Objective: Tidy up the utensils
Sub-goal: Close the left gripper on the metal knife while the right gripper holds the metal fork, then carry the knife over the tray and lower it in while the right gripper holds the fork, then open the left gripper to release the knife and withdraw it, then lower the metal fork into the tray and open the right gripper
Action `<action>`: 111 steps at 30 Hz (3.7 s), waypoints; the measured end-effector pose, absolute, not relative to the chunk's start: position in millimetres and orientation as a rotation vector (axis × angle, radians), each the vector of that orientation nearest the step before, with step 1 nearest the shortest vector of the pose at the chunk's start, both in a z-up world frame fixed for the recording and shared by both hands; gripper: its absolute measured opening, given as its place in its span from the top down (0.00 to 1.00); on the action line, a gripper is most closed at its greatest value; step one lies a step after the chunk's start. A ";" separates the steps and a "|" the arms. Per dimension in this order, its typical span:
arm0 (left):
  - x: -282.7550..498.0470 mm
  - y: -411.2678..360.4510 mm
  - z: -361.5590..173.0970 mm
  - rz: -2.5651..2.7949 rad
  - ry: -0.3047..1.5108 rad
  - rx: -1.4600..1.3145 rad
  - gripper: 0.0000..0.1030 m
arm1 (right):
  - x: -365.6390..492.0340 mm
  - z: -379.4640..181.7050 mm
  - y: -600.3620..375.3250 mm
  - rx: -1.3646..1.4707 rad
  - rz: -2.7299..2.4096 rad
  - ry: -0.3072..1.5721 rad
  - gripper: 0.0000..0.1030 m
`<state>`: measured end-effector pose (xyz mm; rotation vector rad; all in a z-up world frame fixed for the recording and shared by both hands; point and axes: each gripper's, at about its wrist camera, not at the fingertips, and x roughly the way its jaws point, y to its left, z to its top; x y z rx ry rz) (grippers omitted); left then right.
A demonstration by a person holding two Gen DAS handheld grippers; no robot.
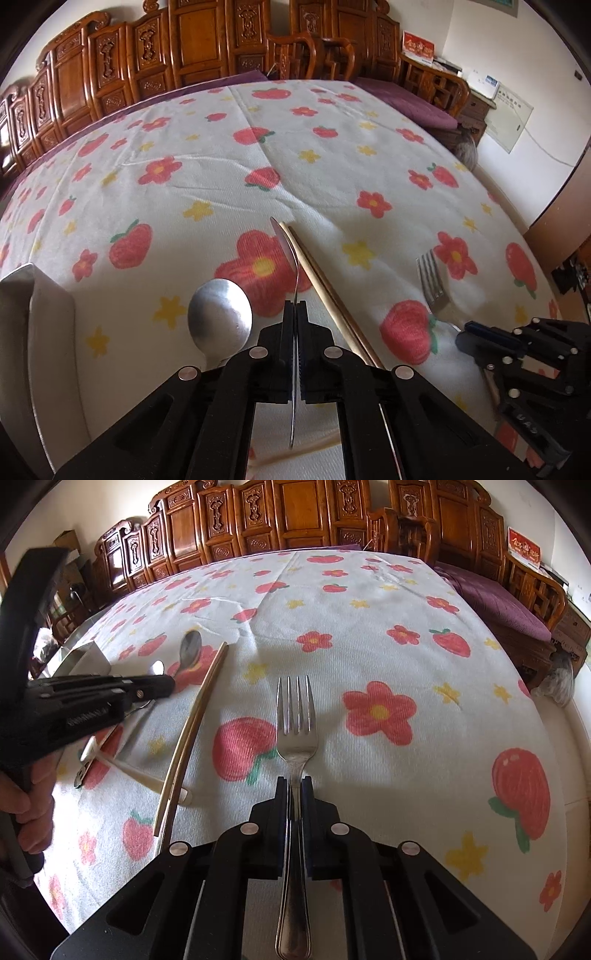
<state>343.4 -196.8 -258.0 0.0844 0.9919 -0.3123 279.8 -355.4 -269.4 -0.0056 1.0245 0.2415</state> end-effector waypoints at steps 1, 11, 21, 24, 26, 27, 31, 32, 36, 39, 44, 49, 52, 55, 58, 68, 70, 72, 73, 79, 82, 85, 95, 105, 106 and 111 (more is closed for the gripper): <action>341.4 -195.5 -253.9 -0.313 0.984 0.084 0.99 | 279.7 -269.1 -354.6 -0.011 0.240 1.025 0.91; 313.9 -186.3 -203.8 -0.328 0.884 0.110 0.99 | 278.9 -268.7 -348.0 -0.070 0.226 1.020 0.92; 291.0 -154.9 -171.1 -0.304 0.830 0.133 0.99 | 278.0 -251.2 -346.9 -0.042 0.223 0.991 0.92; 286.9 -142.0 -162.9 -0.292 0.817 0.133 0.99 | 276.6 -237.2 -339.7 -0.048 0.228 0.964 0.92; 284.8 -133.6 -158.0 -0.284 0.810 0.135 0.99 | 275.3 -225.3 -331.8 -0.048 0.239 0.943 0.92; 283.7 -130.4 -156.4 -0.281 0.808 0.135 0.99 | 274.7 -221.0 -328.3 -0.050 0.244 0.936 0.92; 280.1 -108.8 -149.0 -0.255 0.799 0.129 0.99 | 272.3 -200.1 -304.5 -0.069 0.283 0.904 0.92; 279.4 -103.1 -147.6 -0.248 0.798 0.128 0.99 | 271.5 -195.1 -297.4 -0.076 0.294 0.895 0.92; 279.0 -81.1 -144.8 -0.220 0.802 0.121 0.99 | 269.6 -180.2 -271.7 -0.084 0.336 0.871 0.92; 280.0 -65.0 -146.4 -0.200 0.813 0.112 0.99 | 268.5 -173.7 -254.4 -0.088 0.369 0.864 0.92; 283.3 -38.2 -154.1 -0.167 0.829 0.117 0.99 | 269.6 -168.4 -231.0 -0.097 0.403 0.859 0.92; 290.3 -8.4 -171.8 -0.128 0.868 0.098 0.99 | 271.3 -165.9 -213.4 -0.103 0.429 0.859 0.92; 295.4 5.6 -187.4 -0.111 0.904 0.092 0.99 | 270.8 -166.1 -203.6 -0.109 0.440 0.861 0.92; 298.1 18.3 -201.1 -0.097 0.935 0.065 0.99 | 270.5 -168.1 -196.4 -0.109 0.452 0.866 0.92; 299.0 27.0 -212.1 -0.095 0.957 0.042 0.99 | 269.2 -169.9 -189.5 -0.114 0.464 0.874 0.92; 302.0 36.9 -223.8 -0.091 0.964 0.025 0.96 | 270.5 -169.0 -168.2 -0.130 0.498 0.876 0.92; 300.6 37.2 -220.9 -0.097 0.948 0.033 0.93 | 271.7 -169.4 -163.0 -0.137 0.503 0.875 0.92; 296.6 38.0 -214.9 -0.102 0.917 0.047 0.88 | 273.0 -169.5 -157.8 -0.142 0.508 0.874 0.92; 293.3 39.3 -210.7 -0.100 0.896 0.052 0.82 | 273.6 -168.8 -154.1 -0.145 0.509 0.871 0.92; 278.1 56.7 -193.0 -0.082 0.814 0.045 0.81 | 278.1 -165.7 -132.0 -0.139 0.545 0.868 0.92; 273.0 70.7 -186.6 -0.052 0.786 0.041 0.81 | 280.2 -164.7 -115.8 -0.131 0.572 0.872 0.92; 268.5 82.8 -178.7 -0.014 0.752 0.071 0.81 | 282.0 -164.8 -98.3 -0.112 0.601 0.877 0.92; 268.0 127.2 -170.6 0.047 0.727 0.031 0.81 | 295.3 -176.1 -39.3 -0.071 0.652 0.923 0.92; 265.9 147.3 -170.1 0.069 0.725 -0.021 0.80 | 320.4 -205.0 -0.9 -0.077 0.614 0.997 0.92; 265.6 147.9 -169.8 0.069 0.725 -0.023 0.80 | 320.4 -209.6 1.0 -0.078 0.608 1.006 0.92; 265.9 149.3 -171.3 0.070 0.727 -0.033 0.79 | 319.9 -230.4 3.8 -0.106 0.591 1.045 0.91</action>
